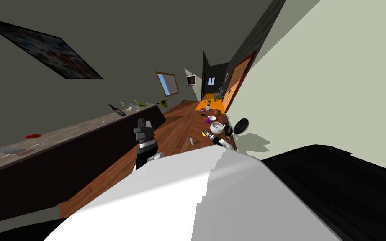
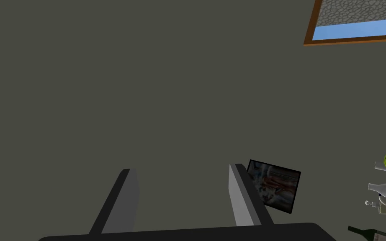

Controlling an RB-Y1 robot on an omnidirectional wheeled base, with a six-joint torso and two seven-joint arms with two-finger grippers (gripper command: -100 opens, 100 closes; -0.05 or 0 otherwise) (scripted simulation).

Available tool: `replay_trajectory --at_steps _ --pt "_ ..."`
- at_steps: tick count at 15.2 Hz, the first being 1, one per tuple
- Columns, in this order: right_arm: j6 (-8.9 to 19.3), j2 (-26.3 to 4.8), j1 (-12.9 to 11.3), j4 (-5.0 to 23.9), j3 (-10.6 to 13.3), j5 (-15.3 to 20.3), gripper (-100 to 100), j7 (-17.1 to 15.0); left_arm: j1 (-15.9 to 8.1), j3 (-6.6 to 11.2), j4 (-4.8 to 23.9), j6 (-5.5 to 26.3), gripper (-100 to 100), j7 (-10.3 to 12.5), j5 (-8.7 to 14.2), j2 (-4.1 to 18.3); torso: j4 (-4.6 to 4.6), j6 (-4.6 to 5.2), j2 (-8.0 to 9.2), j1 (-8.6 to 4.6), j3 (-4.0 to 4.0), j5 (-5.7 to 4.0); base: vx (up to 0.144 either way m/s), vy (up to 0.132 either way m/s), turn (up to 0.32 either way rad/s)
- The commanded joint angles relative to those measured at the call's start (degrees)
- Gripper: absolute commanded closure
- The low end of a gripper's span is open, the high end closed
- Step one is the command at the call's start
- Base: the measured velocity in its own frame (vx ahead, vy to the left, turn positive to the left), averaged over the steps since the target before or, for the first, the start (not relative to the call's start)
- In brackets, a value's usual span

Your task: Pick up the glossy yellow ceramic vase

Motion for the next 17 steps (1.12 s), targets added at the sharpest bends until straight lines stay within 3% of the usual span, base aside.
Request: replay_trajectory --at_steps 1,3,6,7,9,10,12,13,17 --pt "0.2 -1.1 -0.5 2.9 0.5 1.6 -100 -0.1 0.0 0.0 0.0 0.0 0 0.0 0.0 0.0 0.0 0.0 0.0 0.0 0.0 0.0 0.05 0.05 0.132" --pt "0.5 -2.1 -1.7 4.9 1.3 3.6 -100 -0.1 0.0 0.01 0.0 0.0 0 0.0 0.0 0.0 0.0 0.04 0.03 -0.04 0.01 0.0 0.033 0.034 0.069" --pt "0.5 -2.1 -1.7 7.3 1.3 3.6 -100 -0.1 0.0 0.01 0.0 0.0 0 0.0 0.0 0.0 0.01 0.04 0.07 -0.06 0.04 -0.01 0.023 0.025 0.059" --pt "0.9 -3.1 -3.0 9.3 2.1 5.6 -100 0.0 0.0 0.01 0.0 0.0 0 0.0 0.0 0.0 0.02 0.05 0.11 -0.11 0.06 -0.01 0.022 0.023 0.12" --pt "0.9 -3.1 -3.0 11.0 2.1 5.6 -100 0.0 0.0 0.0 0.0 0.0 0 0.0 0.0 0.0 0.02 0.01 0.08 -0.08 0.05 -0.01 0.028 0.025 0.099" --pt "1.2 -4.1 -4.2 12.8 2.9 7.6 -100 0.0 0.0 0.01 0.0 0.0 0 0.0 0.0 0.0 0.01 0.04 0.09 -0.09 0.05 -0.01 0.032 0.036 0.105" --pt "1.2 -4.1 -4.2 14.7 2.9 7.6 -100 0.0 0.0 0.0 0.0 0.0 0 0.0 0.0 0.0 0.01 0.02 0.05 -0.05 0.03 0.0 0.035 0.032 0.089" --pt "1.5 -5.0 -5.4 16.8 3.7 9.5 -100 0.0 0.0 0.01 0.0 0.0 0 0.0 0.0 0.0 0.01 0.04 0.07 -0.07 0.03 -0.01 0.033 0.034 0.122" --pt "1.9 -6.0 -6.6 21.3 4.4 11.4 -100 0.0 0.0 0.0 0.0 0.0 0 0.0 0.0 0.0 0.01 0.01 0.05 -0.06 0.03 0.0 0.036 0.03 0.1"
